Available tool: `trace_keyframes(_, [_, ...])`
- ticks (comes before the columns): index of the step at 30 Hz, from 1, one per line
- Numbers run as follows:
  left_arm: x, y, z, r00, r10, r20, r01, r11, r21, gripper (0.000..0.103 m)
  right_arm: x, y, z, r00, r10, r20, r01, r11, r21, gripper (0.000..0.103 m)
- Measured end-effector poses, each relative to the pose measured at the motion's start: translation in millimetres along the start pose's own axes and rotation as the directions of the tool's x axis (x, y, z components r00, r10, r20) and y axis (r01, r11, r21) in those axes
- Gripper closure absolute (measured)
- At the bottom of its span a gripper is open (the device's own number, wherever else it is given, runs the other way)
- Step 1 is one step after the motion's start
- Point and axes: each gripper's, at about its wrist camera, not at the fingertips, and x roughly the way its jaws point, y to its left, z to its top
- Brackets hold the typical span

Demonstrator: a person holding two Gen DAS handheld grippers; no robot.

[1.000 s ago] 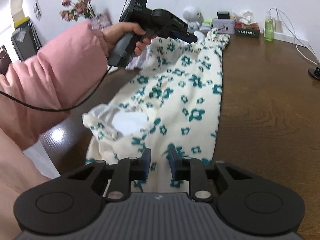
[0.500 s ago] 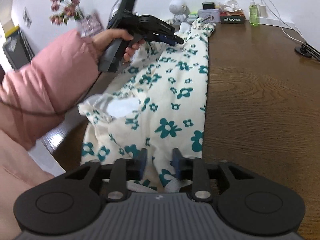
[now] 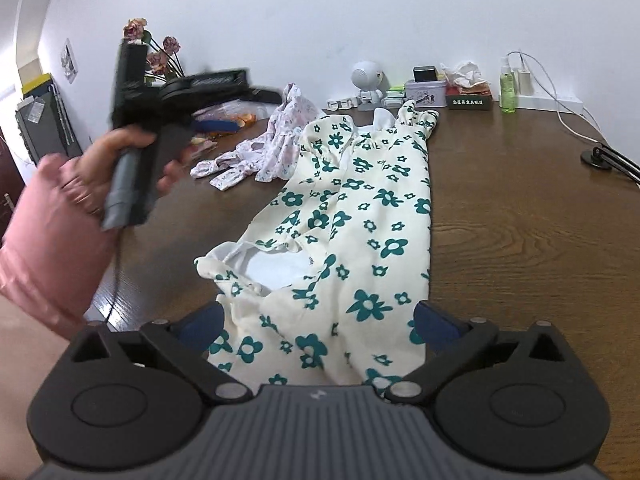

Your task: Fold clothes

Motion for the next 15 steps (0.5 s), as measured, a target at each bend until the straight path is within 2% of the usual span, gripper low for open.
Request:
trace_keyframes(4, [-22.2, 13.0, -26.9, 0.999, 0.045, -0.020, -0.045, 0.999, -0.016, 0.000, -2.4, 14.4, -6.1, 1.000, -0.023, 0.001, 0.023, 1.000, -0.006, 0.000])
trace_keyframes(7, [-35.4, 22.8, -41.9, 0.998, 0.049, -0.036, -0.049, 0.999, -0.015, 0.000, -4.2, 26.9, -9.3, 0.999, -0.035, 0.005, 0.035, 0.999, -0.017, 0.000])
trace_keyframes(13, [-53.2, 38.3, -50.9, 0.998, 0.048, -0.046, -0.049, 0.998, -0.027, 0.000, -8.7, 50.7, -11.4, 0.999, -0.045, 0.007, 0.045, 0.997, -0.057, 0.000])
trace_keyframes(15, [-53.3, 43.6, -48.7, 0.999, 0.021, -0.048, -0.022, 1.000, -0.018, 0.000, 3.0, 59.8, -10.3, 0.998, -0.052, -0.018, 0.050, 0.996, -0.078, 0.000])
